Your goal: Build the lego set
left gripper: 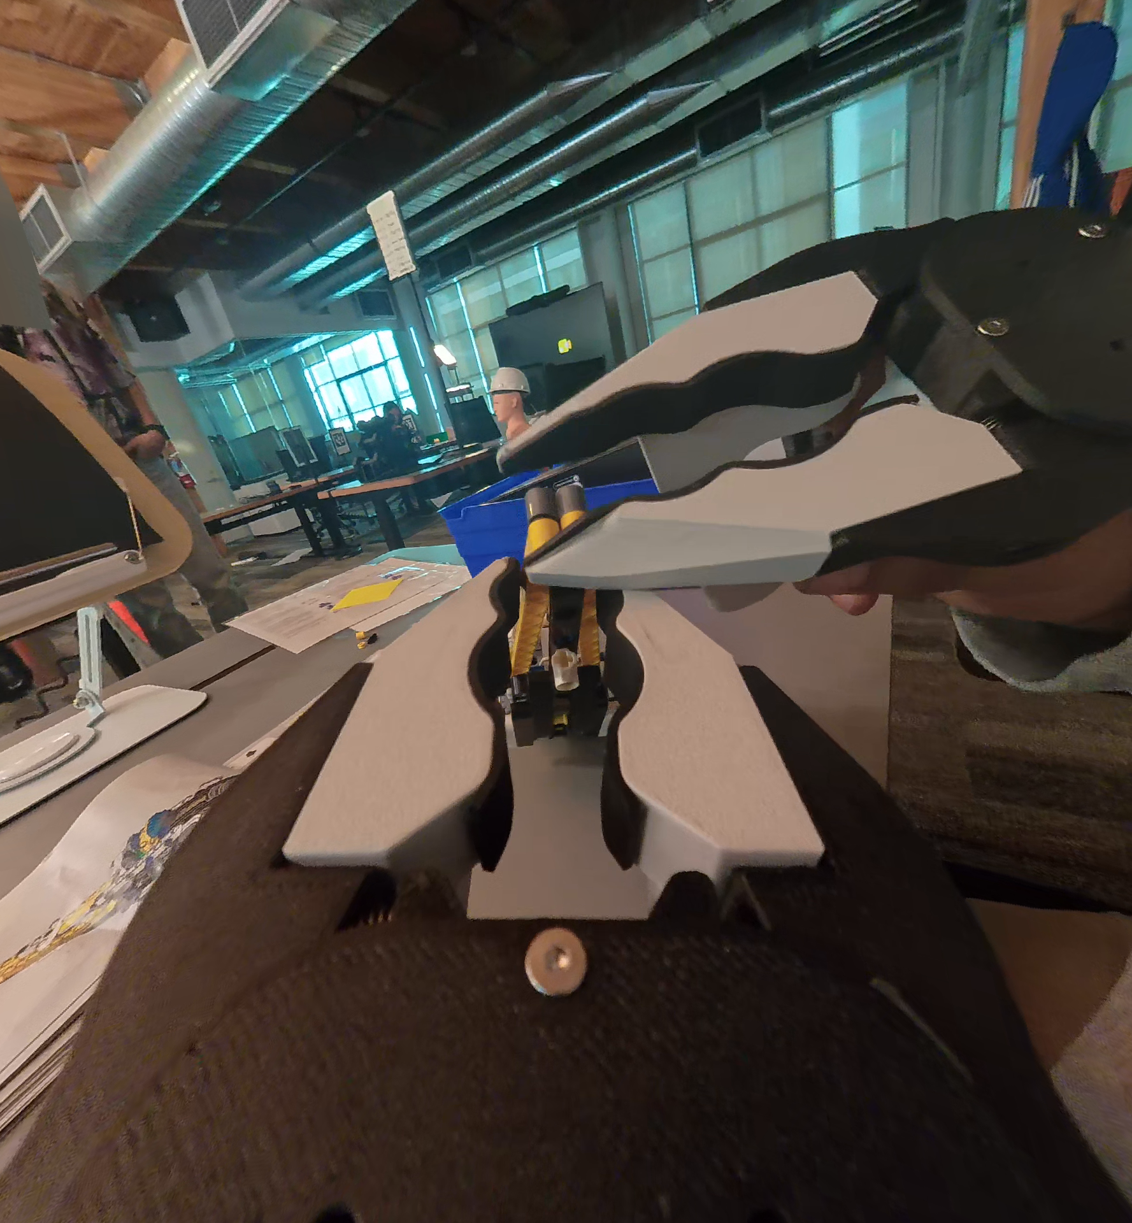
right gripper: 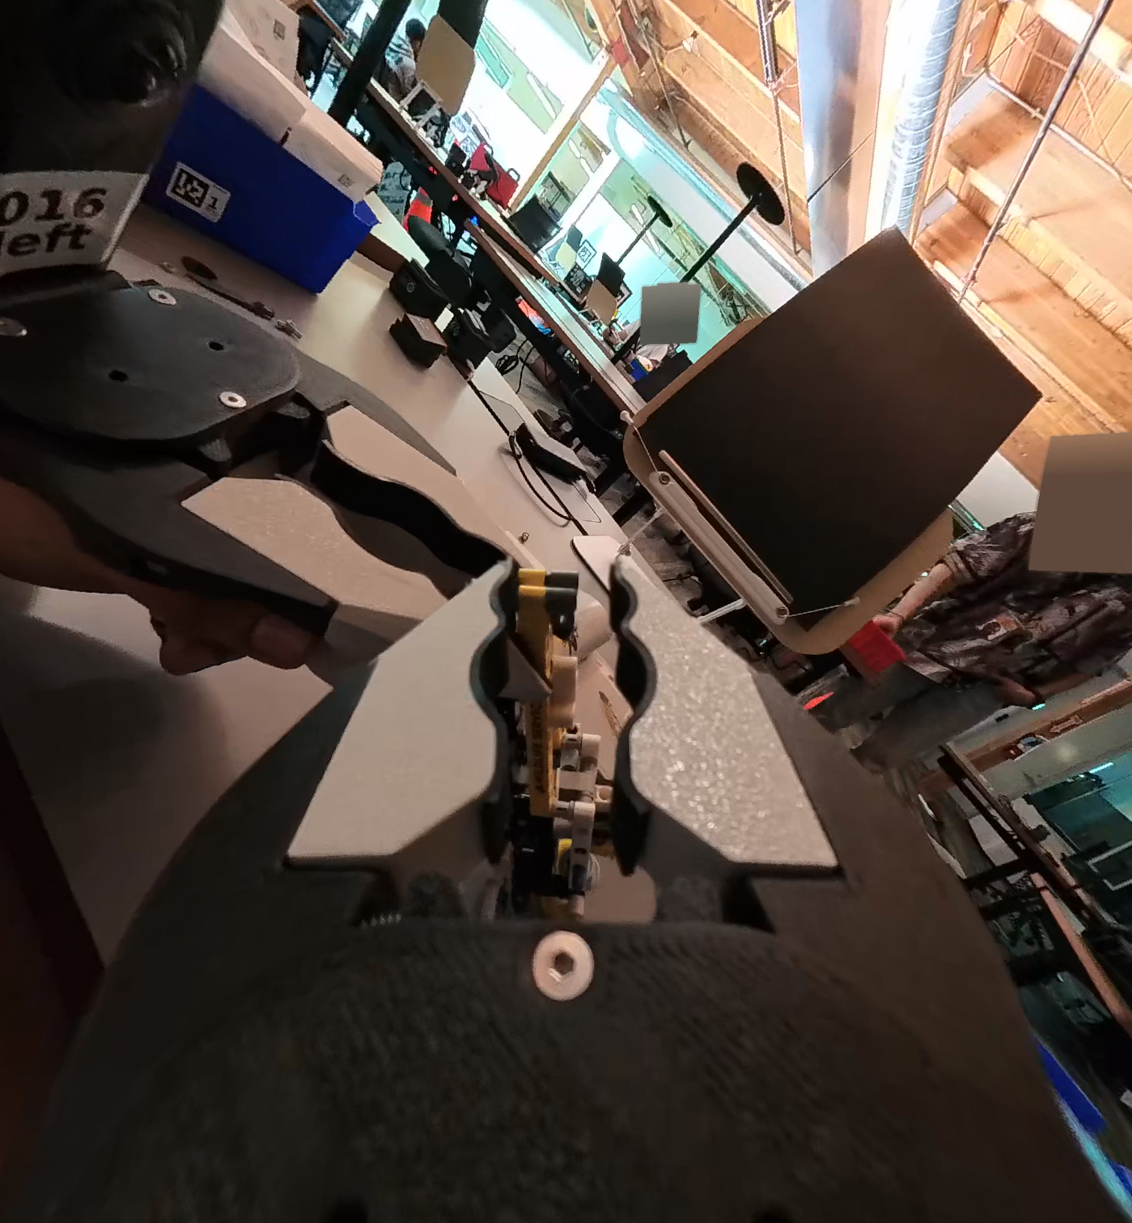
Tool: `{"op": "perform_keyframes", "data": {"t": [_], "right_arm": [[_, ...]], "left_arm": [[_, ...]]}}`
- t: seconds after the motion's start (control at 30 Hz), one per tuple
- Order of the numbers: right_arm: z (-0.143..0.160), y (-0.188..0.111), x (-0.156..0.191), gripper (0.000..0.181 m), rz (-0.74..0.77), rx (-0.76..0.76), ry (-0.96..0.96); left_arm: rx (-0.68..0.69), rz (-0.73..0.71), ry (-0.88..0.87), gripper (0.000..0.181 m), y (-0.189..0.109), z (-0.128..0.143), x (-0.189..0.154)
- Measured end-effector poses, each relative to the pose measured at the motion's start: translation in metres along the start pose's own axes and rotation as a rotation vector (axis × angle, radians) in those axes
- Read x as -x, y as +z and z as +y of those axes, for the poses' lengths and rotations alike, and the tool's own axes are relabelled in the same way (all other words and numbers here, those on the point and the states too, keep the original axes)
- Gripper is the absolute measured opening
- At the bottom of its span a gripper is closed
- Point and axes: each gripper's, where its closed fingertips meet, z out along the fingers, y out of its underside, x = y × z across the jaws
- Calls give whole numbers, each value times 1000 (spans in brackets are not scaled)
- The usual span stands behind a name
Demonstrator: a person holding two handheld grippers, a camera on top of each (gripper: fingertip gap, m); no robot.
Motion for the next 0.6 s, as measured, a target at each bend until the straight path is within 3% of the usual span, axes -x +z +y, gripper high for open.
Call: {"op": "perform_keyframes", "data": {"t": [0.1,0.6], "right_arm": [[0,-1,3,16,-15,2,-1],[3,-1,4,16,-25,7,52]], "left_arm": [[-1,-2,1,19,1,-1,-1],[-1,-13,4,19,2,-1,-3]]}}
